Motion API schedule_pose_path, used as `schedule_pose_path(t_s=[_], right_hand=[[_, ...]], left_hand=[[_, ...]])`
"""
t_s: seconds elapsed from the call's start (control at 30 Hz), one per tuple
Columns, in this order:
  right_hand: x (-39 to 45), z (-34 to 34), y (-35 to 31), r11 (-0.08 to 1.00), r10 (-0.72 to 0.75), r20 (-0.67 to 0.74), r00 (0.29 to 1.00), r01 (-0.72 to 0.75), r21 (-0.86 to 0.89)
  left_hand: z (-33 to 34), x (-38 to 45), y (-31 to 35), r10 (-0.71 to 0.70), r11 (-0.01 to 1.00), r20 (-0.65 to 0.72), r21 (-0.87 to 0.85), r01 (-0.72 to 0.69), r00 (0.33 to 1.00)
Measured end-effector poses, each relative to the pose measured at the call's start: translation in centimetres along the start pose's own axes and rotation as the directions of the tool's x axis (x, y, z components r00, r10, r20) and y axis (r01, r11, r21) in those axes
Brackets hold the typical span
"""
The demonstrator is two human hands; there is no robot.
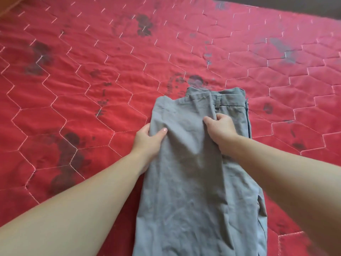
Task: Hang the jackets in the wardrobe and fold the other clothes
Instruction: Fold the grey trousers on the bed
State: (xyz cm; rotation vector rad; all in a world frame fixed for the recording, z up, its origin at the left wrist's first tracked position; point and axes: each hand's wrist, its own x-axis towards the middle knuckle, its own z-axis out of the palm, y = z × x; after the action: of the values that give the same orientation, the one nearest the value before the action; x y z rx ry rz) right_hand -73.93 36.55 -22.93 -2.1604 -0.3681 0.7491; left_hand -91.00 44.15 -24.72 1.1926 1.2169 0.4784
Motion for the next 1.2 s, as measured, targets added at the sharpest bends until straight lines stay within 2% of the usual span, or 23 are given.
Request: schedule_pose_path(t_s=[0.07,0.13,0.2,0.23,0.27,0.33,0.37,0.43,0.5,0.57,0.63,0.7,0.77,0.83,0.87,1.0,1.1,1.2], right_hand=[[0.0,-1.4,-0.3,0.982,-0.188,-0.089,0.978,0.185,-0.038],[-0.1,-3.7,-0.5,0.927,-0.372,-0.204,0.906,0.372,-0.036],[0.6,-5.9,-0.3,0.904,-0.411,-0.334,0.848,0.427,-0.025],[1.3,-6.5,-0.1,0.918,-0.377,-0.363,0.852,0.395,-0.028],[2.0,-6.9,0.4,0.949,-0.307,-0.334,0.891,0.311,-0.045],[2.8,-7.3,2.0,0.992,-0.062,-0.136,0.989,0.047,-0.114],[2.8,-7.4,3.0,0.994,0.046,-0.037,0.998,-0.05,-0.097],[2.2,-7.8,5.1,0.991,0.128,0.054,0.99,-0.13,0.036],[0.5,-8.1,7.0,0.973,0.153,0.106,0.983,-0.169,0.16],[-2.5,-8.1,8.4,0.957,0.207,0.234,0.95,-0.247,0.155],[-6.0,-7.7,9.8,0.962,0.236,0.335,0.912,-0.267,0.05],[-9.2,-7.3,11.2,0.984,0.18,0.249,0.952,-0.172,-0.052],[-11.6,-7.4,12.2,0.979,0.034,0.007,0.999,-0.031,-0.201],[-13.6,-7.6,12.7,0.932,-0.097,-0.165,0.981,0.031,-0.361],[-14.3,-7.9,12.9,0.924,-0.077,-0.195,0.978,-0.003,-0.381],[-15.5,-8.5,13.0,0.943,0.205,-0.091,0.975,-0.221,-0.247],[-17.7,-8.5,13.6,0.935,0.2,-0.061,0.978,-0.209,-0.286],[-21.4,-8.7,15.8,0.908,0.129,0.044,0.991,-0.1,-0.407]], left_hand=[[0.4,0.2,1.1,0.021,0.996,0.093,-0.085,-0.013,0.995],[1.3,0.2,2.0,0.104,0.99,0.145,-0.11,-0.088,0.984],[2.3,0.3,2.5,0.143,0.989,0.182,-0.057,-0.135,0.973],[2.8,0.3,2.4,0.119,0.993,0.211,-0.016,-0.118,0.97],[3.1,0.2,1.9,0.069,0.996,0.242,0.037,-0.081,0.968],[2.9,-0.4,0.3,-0.048,0.973,0.266,0.232,-0.015,0.963],[2.3,-0.9,-0.8,-0.093,0.947,0.267,0.321,0.002,0.959],[1.1,-2.5,-2.9,-0.172,0.926,0.277,0.374,0.058,0.945],[-0.2,-4.4,-4.7,-0.252,0.927,0.303,0.347,0.14,0.919],[-1.1,-6.5,-5.9,-0.318,0.922,0.352,0.33,0.201,0.88],[-1.9,-8.5,-6.9,-0.334,0.914,0.379,0.354,0.198,0.863],[-2.4,-10.5,-7.6,-0.282,0.904,0.323,0.406,0.137,0.903],[-2.6,-12.3,-7.8,-0.124,0.854,0.153,0.519,0.027,0.981],[-2.4,-14.3,-7.6,0.018,0.81,0.019,0.586,-0.025,1.0],[-2.2,-15.1,-7.6,0.012,0.796,-0.012,0.605,-0.002,1.0],[-2.6,-16.9,-8.4,-0.233,0.701,-0.019,0.689,0.181,0.972],[-4.1,-18.7,-9.0,-0.24,0.671,-0.03,0.717,0.188,0.97],[-5.1,-20.5,-9.8,-0.215,0.735,-0.013,0.656,0.171,0.976]])
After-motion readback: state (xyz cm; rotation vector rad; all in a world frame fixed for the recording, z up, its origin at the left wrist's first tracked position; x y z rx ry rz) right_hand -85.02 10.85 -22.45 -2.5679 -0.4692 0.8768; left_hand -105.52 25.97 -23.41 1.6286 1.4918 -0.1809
